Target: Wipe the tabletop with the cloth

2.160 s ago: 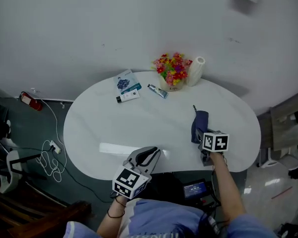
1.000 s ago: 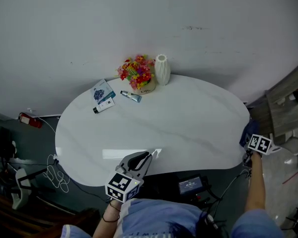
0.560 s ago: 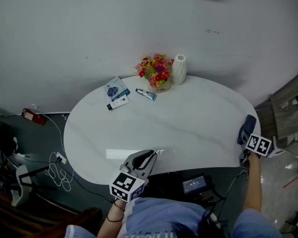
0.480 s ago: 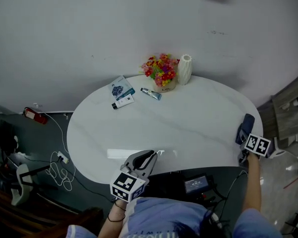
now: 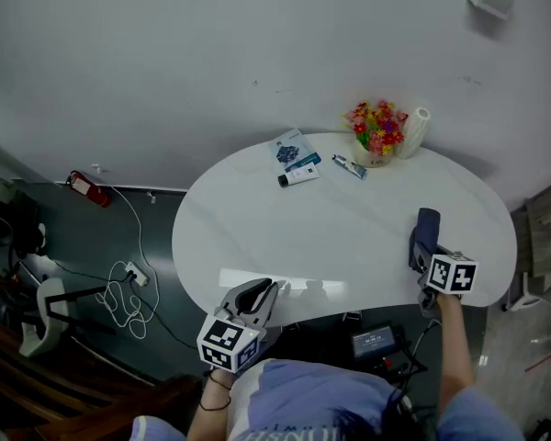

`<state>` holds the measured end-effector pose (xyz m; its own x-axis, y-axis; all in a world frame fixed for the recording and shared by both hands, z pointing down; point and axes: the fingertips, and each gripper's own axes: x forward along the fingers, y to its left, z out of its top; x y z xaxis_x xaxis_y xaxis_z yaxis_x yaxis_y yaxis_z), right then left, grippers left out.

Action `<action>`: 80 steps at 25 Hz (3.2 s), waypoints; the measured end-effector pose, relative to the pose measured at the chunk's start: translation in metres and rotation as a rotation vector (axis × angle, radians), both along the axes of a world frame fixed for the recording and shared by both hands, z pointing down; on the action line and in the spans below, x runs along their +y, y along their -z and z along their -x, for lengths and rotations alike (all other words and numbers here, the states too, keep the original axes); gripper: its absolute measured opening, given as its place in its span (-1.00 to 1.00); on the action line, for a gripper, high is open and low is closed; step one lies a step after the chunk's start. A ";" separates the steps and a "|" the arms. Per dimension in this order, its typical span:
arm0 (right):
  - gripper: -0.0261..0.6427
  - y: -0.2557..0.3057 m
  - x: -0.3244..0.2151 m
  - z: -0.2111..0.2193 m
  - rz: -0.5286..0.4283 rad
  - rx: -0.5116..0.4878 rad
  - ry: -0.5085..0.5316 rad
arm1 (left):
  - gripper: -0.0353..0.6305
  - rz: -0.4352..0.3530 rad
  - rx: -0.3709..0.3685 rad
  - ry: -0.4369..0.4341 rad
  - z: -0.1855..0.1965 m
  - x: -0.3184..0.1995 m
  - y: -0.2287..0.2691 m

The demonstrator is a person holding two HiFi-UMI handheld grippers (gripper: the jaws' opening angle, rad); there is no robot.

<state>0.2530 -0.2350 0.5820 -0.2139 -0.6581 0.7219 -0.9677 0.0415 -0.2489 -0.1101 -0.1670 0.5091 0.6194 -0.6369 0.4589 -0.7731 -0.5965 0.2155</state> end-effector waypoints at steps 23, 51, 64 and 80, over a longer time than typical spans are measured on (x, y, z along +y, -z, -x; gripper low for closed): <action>-0.71 -0.015 0.067 0.555 0.027 -0.197 0.863 | -0.79 0.041 0.020 0.433 0.246 0.098 -0.025; -0.71 -0.065 0.055 0.355 0.109 -0.026 0.704 | -0.79 -0.008 -0.006 0.228 0.120 0.048 -0.007; -0.71 -0.063 0.049 0.068 0.110 -0.001 0.361 | -0.79 -0.018 0.037 -0.023 -0.116 0.013 0.003; -0.71 -0.059 0.129 -0.270 0.133 0.092 -0.136 | -0.79 -0.001 0.069 -0.257 -0.318 0.041 -0.006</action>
<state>0.5227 -0.1061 0.6407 -0.0593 -0.5744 0.8164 -0.9810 -0.1179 -0.1542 0.2076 -0.1262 0.5150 0.7905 -0.4557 0.4093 -0.5801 -0.7715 0.2614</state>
